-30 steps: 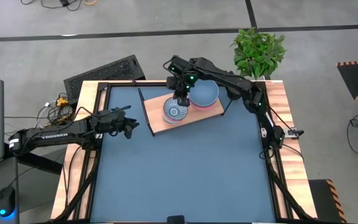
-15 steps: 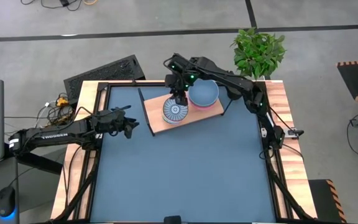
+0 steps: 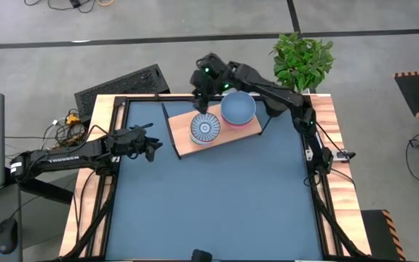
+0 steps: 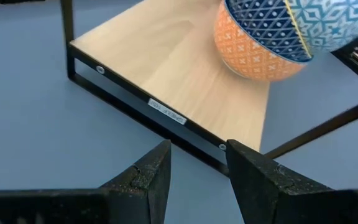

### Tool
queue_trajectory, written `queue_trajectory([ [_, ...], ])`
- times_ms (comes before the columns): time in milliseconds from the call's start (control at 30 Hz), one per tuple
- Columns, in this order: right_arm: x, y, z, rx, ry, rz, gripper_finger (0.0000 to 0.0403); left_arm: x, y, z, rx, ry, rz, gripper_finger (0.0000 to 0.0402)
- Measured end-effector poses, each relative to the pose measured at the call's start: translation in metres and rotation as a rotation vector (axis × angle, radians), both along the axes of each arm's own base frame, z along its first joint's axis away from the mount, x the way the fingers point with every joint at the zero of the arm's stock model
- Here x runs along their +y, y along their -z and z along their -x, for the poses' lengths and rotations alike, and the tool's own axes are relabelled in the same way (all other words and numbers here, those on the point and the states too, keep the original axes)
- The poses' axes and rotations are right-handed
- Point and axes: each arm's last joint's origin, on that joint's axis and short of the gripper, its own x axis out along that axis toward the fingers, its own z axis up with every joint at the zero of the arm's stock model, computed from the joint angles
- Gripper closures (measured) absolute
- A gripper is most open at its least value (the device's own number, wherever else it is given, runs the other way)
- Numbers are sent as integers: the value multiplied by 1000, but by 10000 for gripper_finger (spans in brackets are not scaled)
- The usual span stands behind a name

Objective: Place and stack bowls onto a shelf
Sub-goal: Return to Home Position

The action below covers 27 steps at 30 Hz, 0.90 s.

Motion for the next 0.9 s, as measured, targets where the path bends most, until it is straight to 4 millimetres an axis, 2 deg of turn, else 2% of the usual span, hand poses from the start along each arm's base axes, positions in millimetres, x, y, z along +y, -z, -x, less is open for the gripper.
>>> queue_trajectory([
  [100, 16, 10, -17, 20, 200, 137, 230, 1, 0, 0, 4, -22, -10, 263],
  [200, 36, 28, -33, 38, 293, 299, 248, 1, 0, 0, 7, -20, -8, 263],
  [267, 48, 36, -38, 45, 318, 340, 258, 0, 0, 0, 3, -2, 0, 263],
  [567, 70, 45, -35, 156, 397, 361, 290, -1, 0, 0, 0, 20, 10, 263],
  [767, 91, 30, -17, 248, 414, 420, 308, -1, 0, 0, 0, 19, 9, 263],
  [900, 99, 27, -18, 243, 426, 461, 320, 0, 0, 0, 4, 2, -4, 263],
])
